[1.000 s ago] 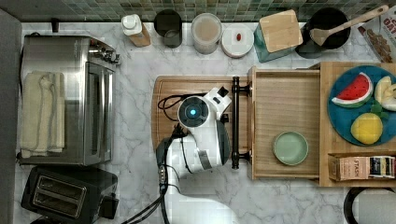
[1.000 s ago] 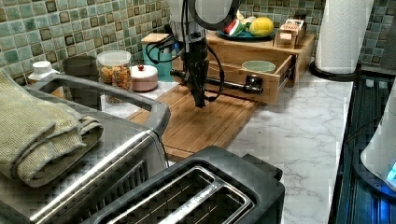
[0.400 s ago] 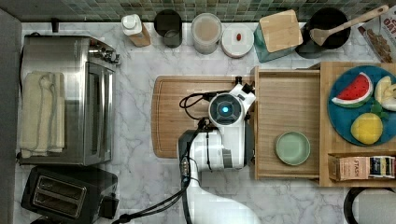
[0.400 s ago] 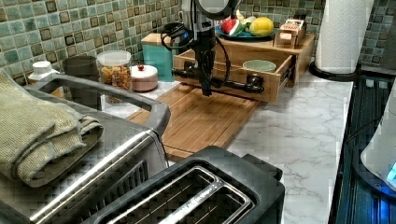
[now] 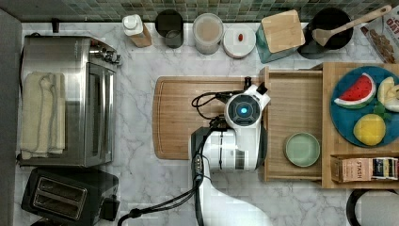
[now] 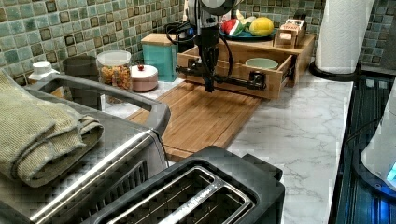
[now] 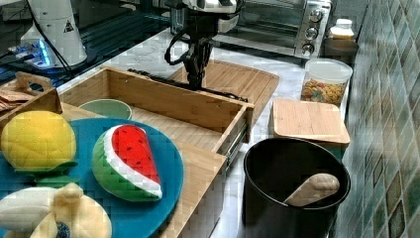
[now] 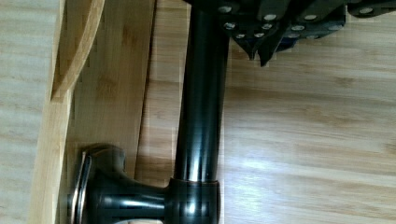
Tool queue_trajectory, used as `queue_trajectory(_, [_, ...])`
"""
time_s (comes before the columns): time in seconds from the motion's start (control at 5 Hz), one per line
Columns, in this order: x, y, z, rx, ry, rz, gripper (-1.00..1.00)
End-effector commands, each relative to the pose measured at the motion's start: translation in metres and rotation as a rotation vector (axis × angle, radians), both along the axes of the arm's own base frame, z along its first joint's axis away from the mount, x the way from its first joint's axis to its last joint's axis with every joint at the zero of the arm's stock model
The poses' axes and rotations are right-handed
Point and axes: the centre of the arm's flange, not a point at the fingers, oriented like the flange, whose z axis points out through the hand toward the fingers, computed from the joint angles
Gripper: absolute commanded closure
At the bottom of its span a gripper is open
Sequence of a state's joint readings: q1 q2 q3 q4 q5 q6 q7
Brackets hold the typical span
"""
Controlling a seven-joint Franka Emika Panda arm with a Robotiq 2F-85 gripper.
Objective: Close the drawer.
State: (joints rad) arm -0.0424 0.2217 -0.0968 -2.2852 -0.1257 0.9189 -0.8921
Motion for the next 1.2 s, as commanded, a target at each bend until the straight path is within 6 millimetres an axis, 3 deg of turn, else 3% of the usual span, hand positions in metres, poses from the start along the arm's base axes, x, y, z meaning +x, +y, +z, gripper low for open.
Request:
queue_trajectory(0.2, [0.008,-0.197,0.048,-0.044,-0.11,-0.09,1.0])
queue_trajectory(0.6, [-0.01,-0.281,0.079,-0.086,-0.116,-0.118,1.0])
queue_trajectory(0.8, [-0.013,-0.303,0.089,-0.11,-0.123,-0.099,1.0])
queue_trajectory(1.0, [-0.015,-0.31,0.087,-0.114,-0.154,-0.109,1.0])
queue_trajectory(1.2, [-0.024,-0.298,0.088,-0.141,-0.2,-0.122,1.0])
